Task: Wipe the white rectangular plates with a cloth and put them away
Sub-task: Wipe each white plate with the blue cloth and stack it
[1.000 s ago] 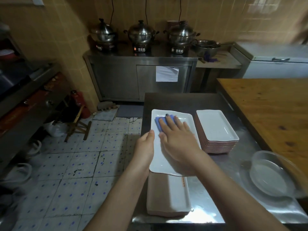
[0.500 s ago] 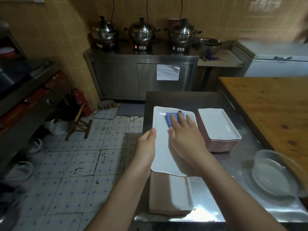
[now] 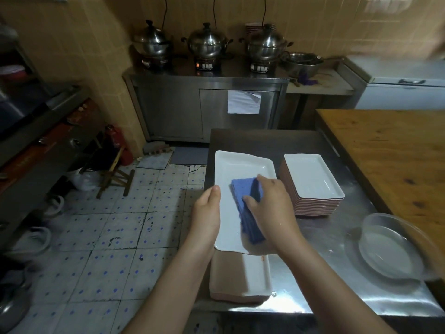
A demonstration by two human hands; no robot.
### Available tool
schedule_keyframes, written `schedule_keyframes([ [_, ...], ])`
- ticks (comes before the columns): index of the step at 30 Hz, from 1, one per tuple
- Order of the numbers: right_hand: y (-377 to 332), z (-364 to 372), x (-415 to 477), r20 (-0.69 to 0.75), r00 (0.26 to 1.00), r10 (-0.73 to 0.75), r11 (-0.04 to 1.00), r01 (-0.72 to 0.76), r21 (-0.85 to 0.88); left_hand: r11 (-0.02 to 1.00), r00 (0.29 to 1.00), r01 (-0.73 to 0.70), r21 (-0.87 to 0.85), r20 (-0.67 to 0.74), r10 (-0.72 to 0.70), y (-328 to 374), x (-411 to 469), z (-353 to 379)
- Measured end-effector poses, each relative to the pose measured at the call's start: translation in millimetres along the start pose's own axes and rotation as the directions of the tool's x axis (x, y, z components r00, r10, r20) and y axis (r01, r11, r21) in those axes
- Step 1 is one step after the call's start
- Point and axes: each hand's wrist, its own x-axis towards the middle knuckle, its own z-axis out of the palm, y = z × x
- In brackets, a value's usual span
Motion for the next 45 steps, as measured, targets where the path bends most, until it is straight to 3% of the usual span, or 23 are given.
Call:
schedule_keyframes([
  [4, 9, -5, -3, 0.11, 0.98, 0.168, 0.978, -0.18, 0.104, 1.0, 0.999, 0.027, 0.012, -0.022, -0.027, -13, -8, 1],
  [6, 15, -8, -8, 0.204, 0.962, 0.182, 0.941, -0.231, 0.249, 0.999, 0.999, 0.045, 0.028, -0.024, -0.044, -20, -12, 0],
  [10, 34, -16, -15, 0.361, 0.923, 0.134, 0.777, -0.324, 0.539, 0.992, 0.995, 0.091, 0.089, -0.056, -0.086, -40, -15, -5],
  [15, 62, -13, -22, 0.432, 0.881, 0.194, 0.612, -0.453, 0.648, 0.96, 0.982, 0.186, 0.208, -0.067, -0.175, -74, -18, -15],
  [22, 83, 8, -37, 0.521, 0.801, 0.294, 0.562, -0.586, 0.584, 0.895, 0.967, 0.254, 0.366, -0.108, -0.23, -117, -4, -23],
  [29, 89, 21, -33, 0.544, 0.776, 0.321, 0.542, -0.621, 0.566, 0.82, 0.978, 0.208, 0.534, -0.135, -0.16, -134, 9, -19],
  [33, 89, 31, -28, 0.55, 0.758, 0.35, 0.528, -0.645, 0.553, 0.557, 0.995, 0.058, 0.828, -0.093, 0.036, -134, 9, -17],
  [36, 90, 39, -24, 0.545, 0.756, 0.363, 0.526, -0.649, 0.55, 0.37, 1.0, -0.008, 0.929, 0.0, 0.022, -132, 13, -23],
  [39, 93, 47, -20, 0.538, 0.758, 0.368, 0.524, -0.647, 0.554, 0.258, 0.995, -0.092, 0.962, 0.098, -0.012, -129, 23, -27],
  [45, 96, 60, -7, 0.549, 0.741, 0.387, 0.512, -0.668, 0.541, 0.351, 0.968, -0.147, 0.925, 0.208, -0.14, -128, 42, -37],
])
